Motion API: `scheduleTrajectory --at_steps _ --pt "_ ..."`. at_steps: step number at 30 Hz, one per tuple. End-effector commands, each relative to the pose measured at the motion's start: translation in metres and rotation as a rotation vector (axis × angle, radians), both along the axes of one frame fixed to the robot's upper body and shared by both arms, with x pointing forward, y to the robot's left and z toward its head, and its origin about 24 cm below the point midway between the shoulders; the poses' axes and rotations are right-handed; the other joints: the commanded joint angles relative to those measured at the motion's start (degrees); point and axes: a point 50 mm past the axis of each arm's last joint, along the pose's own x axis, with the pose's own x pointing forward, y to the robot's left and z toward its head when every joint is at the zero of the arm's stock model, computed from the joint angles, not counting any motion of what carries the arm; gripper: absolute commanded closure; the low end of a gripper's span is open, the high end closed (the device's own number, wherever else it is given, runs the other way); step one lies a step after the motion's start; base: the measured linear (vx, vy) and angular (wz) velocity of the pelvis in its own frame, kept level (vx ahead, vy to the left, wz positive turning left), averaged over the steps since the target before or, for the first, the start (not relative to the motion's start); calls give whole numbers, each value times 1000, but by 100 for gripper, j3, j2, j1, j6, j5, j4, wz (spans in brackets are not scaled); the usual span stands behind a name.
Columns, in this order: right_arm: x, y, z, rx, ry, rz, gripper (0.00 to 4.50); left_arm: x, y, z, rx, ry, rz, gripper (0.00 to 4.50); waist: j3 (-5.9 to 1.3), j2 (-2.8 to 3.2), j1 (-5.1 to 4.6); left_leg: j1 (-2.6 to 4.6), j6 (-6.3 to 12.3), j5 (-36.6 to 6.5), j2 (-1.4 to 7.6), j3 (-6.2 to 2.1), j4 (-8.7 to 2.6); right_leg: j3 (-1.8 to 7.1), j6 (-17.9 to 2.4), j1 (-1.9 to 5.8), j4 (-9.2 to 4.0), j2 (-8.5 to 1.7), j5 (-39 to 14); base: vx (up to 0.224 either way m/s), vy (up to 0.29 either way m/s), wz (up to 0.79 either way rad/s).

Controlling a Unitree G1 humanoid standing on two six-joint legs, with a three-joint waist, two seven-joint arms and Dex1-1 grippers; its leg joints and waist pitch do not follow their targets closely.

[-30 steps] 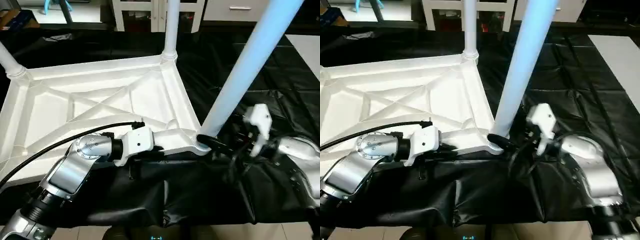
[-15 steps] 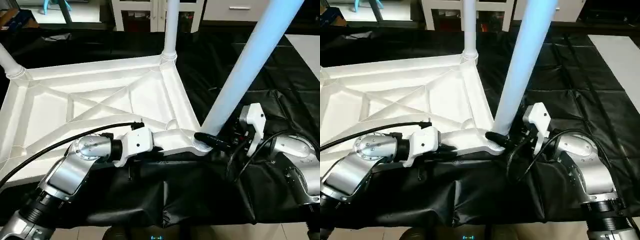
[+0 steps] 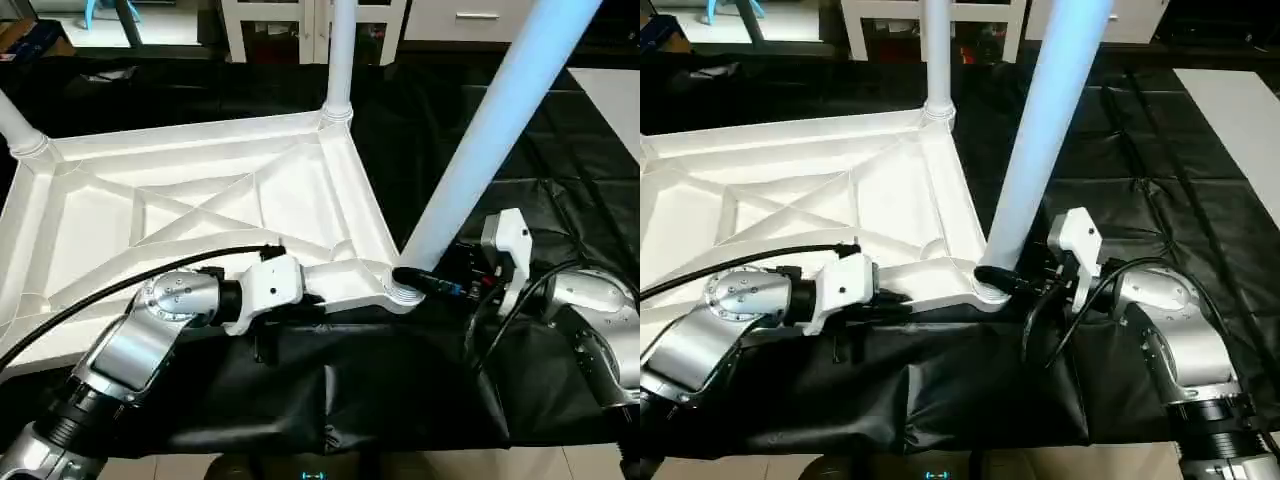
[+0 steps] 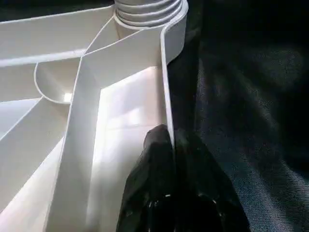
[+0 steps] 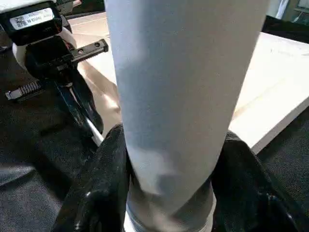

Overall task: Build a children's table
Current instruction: Insert table leg to table base

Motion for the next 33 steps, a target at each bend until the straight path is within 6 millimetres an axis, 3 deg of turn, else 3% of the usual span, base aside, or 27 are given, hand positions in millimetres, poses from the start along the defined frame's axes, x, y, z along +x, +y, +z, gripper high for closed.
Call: scheduleTrajectory --at_steps 1,9,12,14,15,16,18,19,20,21,22,27,31,33 --pt "-1 -3 -3 -11 27 1 253 -11 3 -21 71 104 -38 450 -376 -49 5 15 862 -380 38 76 -338 169 -1616 390 -292 -122 -663 0 0 0" --pt "-3 2 -10 -8 36 -24 257 -12 2 -22 62 114 -24 450 -363 -51 -1 13 795 -475 38 75 -350 171 -1568 385 -311 -127 -825 0 0 0" --pt "-1 9 -27 -50 54 -119 257 -7 -4 -23 30 110 93 450 -342 -68 -11 9 729 -531 46 80 -365 174 -1518 368 -334 -124 -961 0 0 0" --pt "0 10 -37 -73 67 -175 257 -5 -9 -23 -5 119 147 450 -300 -58 -27 2 582 -776 47 82 -395 171 -1435 343 -386 -131 -1388 0 0 0" --pt "1 11 -38 -77 68 -183 257 -5 -10 -23 -10 121 155 450 -295 -60 -26 13 510 -923 48 76 -405 171 -1365 340 -414 -135 -1636 0 0 0" --pt "9 13 -50 -79 92 -321 257 -1 -17 -23 -31 122 227 450 -285 -72 -39 6 341 -1157 25 60 -423 182 -1130 328 -455 -141 -2227 0 0 0" --pt "12 14 -54 -76 102 -368 258 0 -20 -23 -37 123 253 450 -249 -74 -67 2 224 -1400 19 25 -466 173 -961 307 -504 -136 -2685 0 0 0" --pt "23 16 -62 -59 112 -531 258 4 -29 -22 -63 122 330 450 -227 -74 -126 21 97 -1803 14 -4 -497 173 -711 272 -552 -146 -3194 0 0 0" --pt "28 19 -63 -31 120 -593 259 6 -34 -21 -81 130 359 450 -207 -76 -178 30 19 -2000 -14 -43 -519 145 -579 266 -601 -138 -3540 0 0 0" --pt "30 21 -64 -10 127 -632 259 7 -38 -20 -94 136 378 450 -234 -75 -185 38 -4 -2020 -28 -68 -520 136 -511 287 -613 -151 -3636 0 0 0" --pt "34 26 -65 10 132 -668 259 10 -43 -18 -119 129 435 450 -254 -84 -196 14 -17 -1988 -26 -91 -530 127 -462 317 -604 -152 -3592 0 0 0" --pt "47 31 -76 39 170 -895 259 25 -58 -13 -173 132 610 450 -250 -91 -233 71 45 -2240 -62 -69 -549 108 -355 228 -685 -81 -3271 0 0 0" --pt "55 39 -79 7 145 -1022 259 37 -71 -6 -212 110 742 450 -280 -111 -224 35 157 -2135 -83 -59 -542 135 -326 232 -684 -76 -2973 0 0 0" --pt "57 43 -79 17 133 -1072 259 39 -74 -5 -221 108 775 450 -293 -115 -214 59 196 -2131 -94 -39 -527 141 -334 213 -693 -73 -2912 0 0 0"
